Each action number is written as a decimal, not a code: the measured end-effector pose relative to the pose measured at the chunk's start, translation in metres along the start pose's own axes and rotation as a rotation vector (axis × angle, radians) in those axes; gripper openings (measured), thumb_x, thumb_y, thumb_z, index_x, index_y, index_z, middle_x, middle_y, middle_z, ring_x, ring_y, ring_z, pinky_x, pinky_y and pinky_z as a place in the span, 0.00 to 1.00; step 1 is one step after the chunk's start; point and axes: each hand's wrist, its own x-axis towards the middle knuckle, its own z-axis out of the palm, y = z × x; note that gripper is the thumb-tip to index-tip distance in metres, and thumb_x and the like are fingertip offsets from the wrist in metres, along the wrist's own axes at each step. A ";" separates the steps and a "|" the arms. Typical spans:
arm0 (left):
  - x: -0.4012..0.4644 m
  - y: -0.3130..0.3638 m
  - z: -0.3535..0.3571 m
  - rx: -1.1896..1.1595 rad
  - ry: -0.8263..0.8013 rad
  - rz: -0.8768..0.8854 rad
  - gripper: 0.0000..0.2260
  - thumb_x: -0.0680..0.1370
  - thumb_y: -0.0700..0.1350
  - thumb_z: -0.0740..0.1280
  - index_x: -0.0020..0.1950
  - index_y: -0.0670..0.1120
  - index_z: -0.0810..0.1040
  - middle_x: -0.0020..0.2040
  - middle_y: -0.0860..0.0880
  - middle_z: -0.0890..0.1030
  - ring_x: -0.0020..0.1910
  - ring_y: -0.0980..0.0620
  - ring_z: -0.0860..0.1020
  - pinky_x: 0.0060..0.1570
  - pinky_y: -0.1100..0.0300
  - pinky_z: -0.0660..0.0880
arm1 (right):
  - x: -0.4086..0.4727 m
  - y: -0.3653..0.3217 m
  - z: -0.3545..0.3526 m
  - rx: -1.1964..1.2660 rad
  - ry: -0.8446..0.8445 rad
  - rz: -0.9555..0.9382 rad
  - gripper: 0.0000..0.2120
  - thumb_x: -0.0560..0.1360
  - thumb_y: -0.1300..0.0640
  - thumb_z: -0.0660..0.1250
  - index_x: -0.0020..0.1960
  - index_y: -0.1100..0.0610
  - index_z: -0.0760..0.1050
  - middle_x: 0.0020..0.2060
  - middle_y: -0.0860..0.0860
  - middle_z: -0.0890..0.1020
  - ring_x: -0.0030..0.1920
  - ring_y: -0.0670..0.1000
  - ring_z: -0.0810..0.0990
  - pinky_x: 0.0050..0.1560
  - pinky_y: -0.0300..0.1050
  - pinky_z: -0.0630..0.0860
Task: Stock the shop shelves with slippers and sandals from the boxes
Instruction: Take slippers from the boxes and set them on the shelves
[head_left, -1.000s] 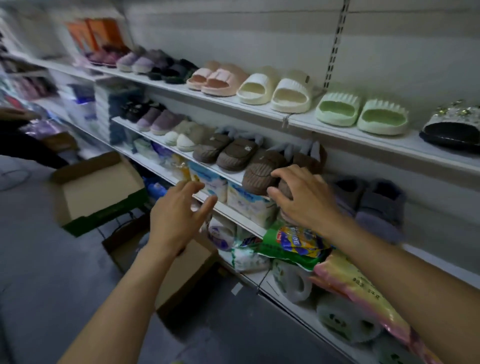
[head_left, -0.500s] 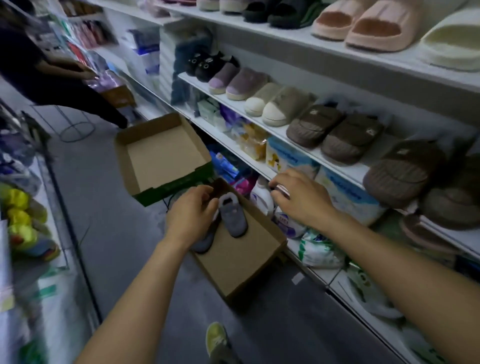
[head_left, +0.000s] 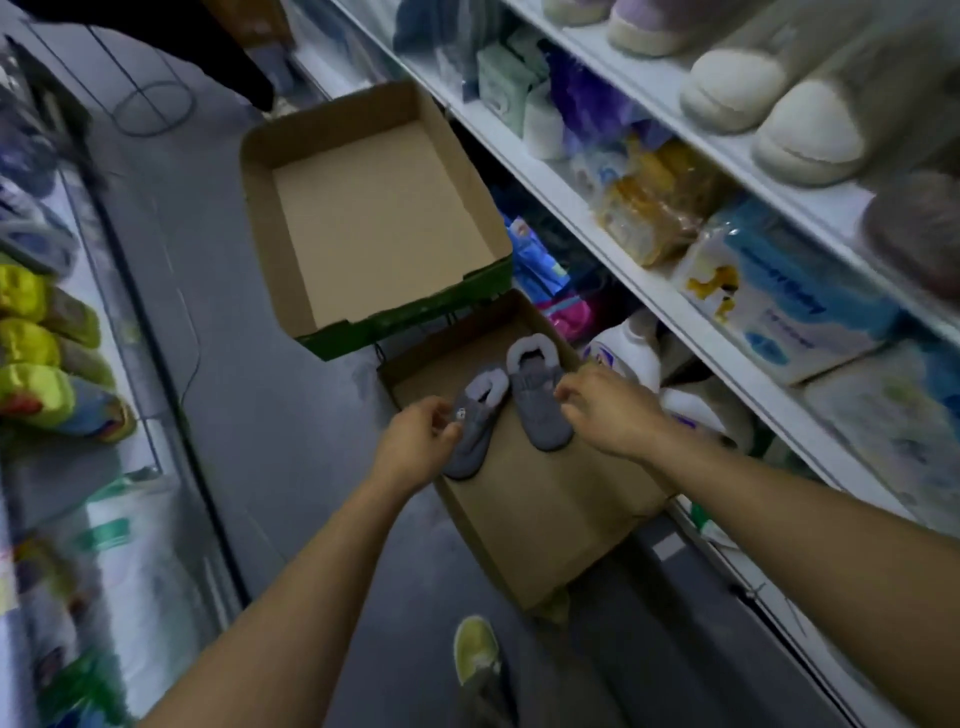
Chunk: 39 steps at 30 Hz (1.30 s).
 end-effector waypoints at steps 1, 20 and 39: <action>0.018 -0.007 0.008 -0.004 -0.026 -0.029 0.17 0.80 0.48 0.63 0.67 0.44 0.70 0.61 0.45 0.78 0.56 0.48 0.77 0.55 0.55 0.75 | 0.021 0.005 0.010 -0.006 -0.037 0.001 0.13 0.80 0.53 0.57 0.62 0.53 0.74 0.59 0.54 0.74 0.56 0.56 0.75 0.52 0.54 0.76; 0.236 -0.165 0.207 -0.202 -0.198 -0.534 0.36 0.72 0.46 0.72 0.75 0.47 0.57 0.69 0.41 0.66 0.65 0.39 0.70 0.63 0.46 0.72 | 0.305 0.117 0.231 -0.195 -0.270 -0.018 0.23 0.77 0.53 0.61 0.70 0.59 0.62 0.64 0.63 0.67 0.62 0.65 0.67 0.63 0.54 0.66; 0.232 -0.185 0.232 -0.402 -0.261 -0.532 0.41 0.69 0.34 0.71 0.77 0.54 0.57 0.72 0.45 0.62 0.69 0.43 0.66 0.69 0.47 0.68 | 0.307 0.088 0.277 0.165 -0.430 -0.138 0.22 0.75 0.53 0.67 0.68 0.49 0.69 0.58 0.53 0.78 0.53 0.56 0.78 0.55 0.52 0.77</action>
